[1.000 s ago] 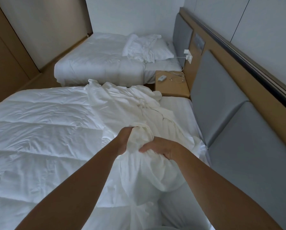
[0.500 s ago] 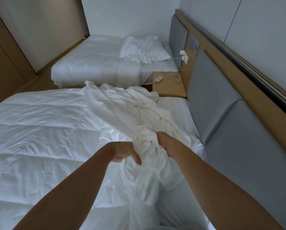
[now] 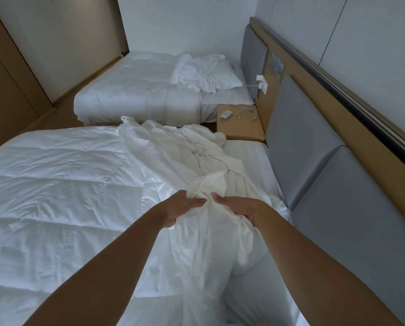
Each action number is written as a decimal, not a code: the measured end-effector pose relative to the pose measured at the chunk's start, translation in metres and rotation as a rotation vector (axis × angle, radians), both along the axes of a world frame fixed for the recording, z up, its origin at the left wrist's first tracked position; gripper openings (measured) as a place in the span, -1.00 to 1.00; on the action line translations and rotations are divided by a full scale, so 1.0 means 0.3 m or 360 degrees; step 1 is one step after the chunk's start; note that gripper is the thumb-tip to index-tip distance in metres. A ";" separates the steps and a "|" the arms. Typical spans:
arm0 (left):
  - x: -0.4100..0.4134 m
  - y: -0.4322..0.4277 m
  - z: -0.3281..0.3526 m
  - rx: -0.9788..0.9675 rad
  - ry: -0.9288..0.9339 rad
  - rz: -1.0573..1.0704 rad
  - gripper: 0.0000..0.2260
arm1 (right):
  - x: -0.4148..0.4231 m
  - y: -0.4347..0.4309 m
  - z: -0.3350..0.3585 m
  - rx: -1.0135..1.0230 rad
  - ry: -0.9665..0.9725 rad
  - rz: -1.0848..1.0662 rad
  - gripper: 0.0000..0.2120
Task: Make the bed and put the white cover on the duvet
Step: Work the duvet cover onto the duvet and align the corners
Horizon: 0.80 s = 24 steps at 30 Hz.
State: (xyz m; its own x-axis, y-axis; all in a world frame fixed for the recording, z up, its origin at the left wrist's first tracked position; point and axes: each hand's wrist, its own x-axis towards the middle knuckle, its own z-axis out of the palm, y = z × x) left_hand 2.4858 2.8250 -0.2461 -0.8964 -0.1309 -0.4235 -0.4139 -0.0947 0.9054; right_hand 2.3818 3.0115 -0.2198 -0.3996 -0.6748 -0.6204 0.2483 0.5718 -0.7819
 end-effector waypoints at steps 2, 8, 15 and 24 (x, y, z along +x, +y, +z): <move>-0.010 0.007 -0.002 -0.0169 0.0026 0.0026 -0.77 | -0.006 -0.005 -0.001 0.0041 0.0020 0.0193 -0.75; 0.002 -0.007 0.023 -0.0199 -0.0080 -0.0110 -0.77 | -0.033 0.003 -0.041 -0.0042 -0.0189 0.0081 -0.70; 0.010 0.009 0.018 -0.0039 -0.0180 -0.0564 -0.63 | -0.011 -0.008 -0.010 -0.0143 -0.0025 -0.0244 -0.84; -0.028 0.051 -0.001 -0.0109 0.0030 -0.0453 -0.70 | -0.003 -0.015 -0.012 -0.0204 -0.0222 -0.0539 -0.80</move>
